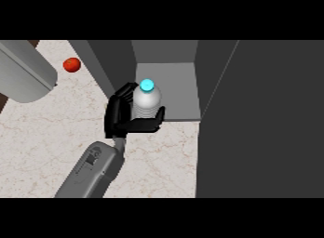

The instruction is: Pick up the bottled water, place it into the cabinet and close the cabinet

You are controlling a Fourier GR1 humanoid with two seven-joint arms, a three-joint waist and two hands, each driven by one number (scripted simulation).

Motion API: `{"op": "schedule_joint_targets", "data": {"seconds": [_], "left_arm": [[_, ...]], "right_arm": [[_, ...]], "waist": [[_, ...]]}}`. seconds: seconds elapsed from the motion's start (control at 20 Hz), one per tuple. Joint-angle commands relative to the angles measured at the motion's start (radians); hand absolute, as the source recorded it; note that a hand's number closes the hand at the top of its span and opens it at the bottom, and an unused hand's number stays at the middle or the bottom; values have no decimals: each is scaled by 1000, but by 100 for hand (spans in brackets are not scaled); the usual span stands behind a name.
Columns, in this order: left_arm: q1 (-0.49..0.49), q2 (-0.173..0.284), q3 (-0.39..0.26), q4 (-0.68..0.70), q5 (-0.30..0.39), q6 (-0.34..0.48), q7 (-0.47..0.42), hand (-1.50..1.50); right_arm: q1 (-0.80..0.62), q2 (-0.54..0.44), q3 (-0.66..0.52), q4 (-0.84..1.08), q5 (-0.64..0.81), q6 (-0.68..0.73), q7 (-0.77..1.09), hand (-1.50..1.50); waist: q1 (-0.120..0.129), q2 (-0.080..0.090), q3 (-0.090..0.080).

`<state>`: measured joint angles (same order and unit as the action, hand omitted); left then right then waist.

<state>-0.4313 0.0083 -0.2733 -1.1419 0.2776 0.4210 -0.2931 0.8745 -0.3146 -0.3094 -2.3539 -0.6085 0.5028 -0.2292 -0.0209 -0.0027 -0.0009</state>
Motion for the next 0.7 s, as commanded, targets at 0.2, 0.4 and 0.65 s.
{"op": "schedule_joint_targets", "data": {"seconds": [0.2, 0.4, 0.65], "left_arm": [[-238, -8, 26, 199, -25, 102, 96, 150], [-231, -8, -4, 199, 6, 123, 99, 150], [-251, -8, 8, 233, 11, 156, 83, 150]], "right_arm": [[-13, -18, -9, -99, -125, -28, 63, -150], [-10, -15, 5, -135, -120, -41, 70, -150], [16, -16, 0, -114, -142, -20, 50, -150]], "waist": [[-20, 11, 0], [-22, 11, -1], [-40, 13, -2]]}}
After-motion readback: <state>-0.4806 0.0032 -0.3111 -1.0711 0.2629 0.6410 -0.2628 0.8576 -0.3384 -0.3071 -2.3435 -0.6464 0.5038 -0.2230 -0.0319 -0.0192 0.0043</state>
